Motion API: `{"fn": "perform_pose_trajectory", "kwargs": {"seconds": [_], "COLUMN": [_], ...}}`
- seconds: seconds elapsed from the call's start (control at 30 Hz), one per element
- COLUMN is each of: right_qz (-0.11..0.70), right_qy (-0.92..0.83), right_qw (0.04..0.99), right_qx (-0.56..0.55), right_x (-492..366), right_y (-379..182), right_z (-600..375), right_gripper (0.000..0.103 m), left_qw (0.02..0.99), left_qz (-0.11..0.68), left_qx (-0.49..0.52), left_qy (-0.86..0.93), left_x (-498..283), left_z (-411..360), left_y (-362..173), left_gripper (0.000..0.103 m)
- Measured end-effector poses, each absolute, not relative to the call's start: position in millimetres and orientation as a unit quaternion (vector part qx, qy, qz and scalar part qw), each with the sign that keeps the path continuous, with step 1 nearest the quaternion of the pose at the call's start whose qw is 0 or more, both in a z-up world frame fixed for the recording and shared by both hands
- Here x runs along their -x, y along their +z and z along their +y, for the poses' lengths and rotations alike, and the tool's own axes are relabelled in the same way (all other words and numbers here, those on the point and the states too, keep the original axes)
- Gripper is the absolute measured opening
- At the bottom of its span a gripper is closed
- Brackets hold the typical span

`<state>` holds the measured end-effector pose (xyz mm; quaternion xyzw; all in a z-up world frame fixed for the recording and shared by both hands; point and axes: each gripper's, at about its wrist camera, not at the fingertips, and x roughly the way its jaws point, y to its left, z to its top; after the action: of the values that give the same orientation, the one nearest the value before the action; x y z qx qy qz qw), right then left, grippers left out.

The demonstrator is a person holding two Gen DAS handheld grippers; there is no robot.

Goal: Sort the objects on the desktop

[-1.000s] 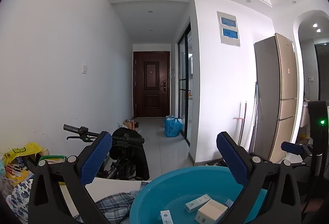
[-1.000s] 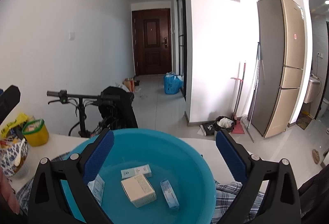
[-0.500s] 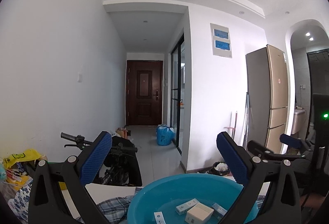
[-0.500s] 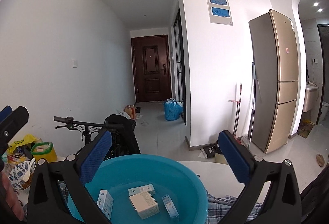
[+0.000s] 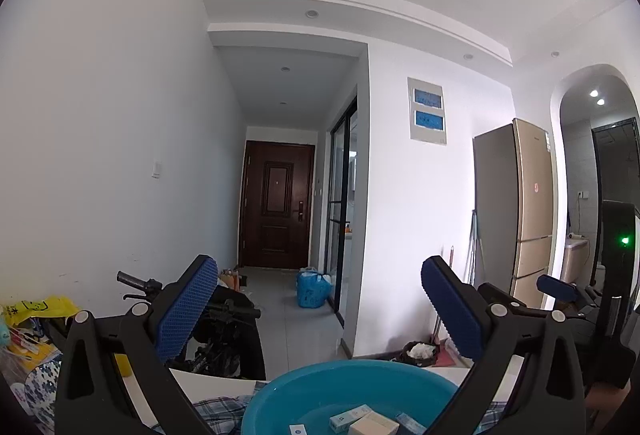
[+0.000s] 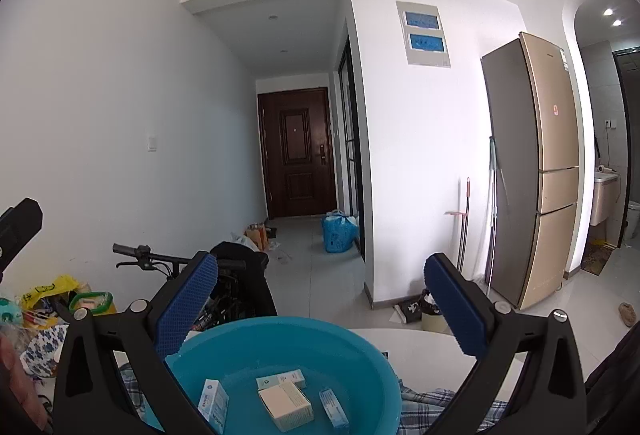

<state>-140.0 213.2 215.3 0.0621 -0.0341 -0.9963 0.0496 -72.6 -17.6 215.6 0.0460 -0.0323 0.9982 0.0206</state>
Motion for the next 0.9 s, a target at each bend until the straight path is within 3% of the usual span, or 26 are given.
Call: {"fn": "perform_pose_trajectory", "kwargs": {"seconds": [0.9], "right_qz": [-0.007], "right_qy": [-0.996], "right_qw": [0.088], "right_qx": [0.017], "right_x": [35.4], "right_y": [254.1], "right_z": [204.2], "right_gripper": [0.103], "left_qw": [-0.015], "left_qz": [0.042], "left_qx": [-0.059], "left_qy": [0.997], "left_x": [-17.6], "left_z": [18.3], "left_y": [233.6], "left_gripper": [0.103]}}
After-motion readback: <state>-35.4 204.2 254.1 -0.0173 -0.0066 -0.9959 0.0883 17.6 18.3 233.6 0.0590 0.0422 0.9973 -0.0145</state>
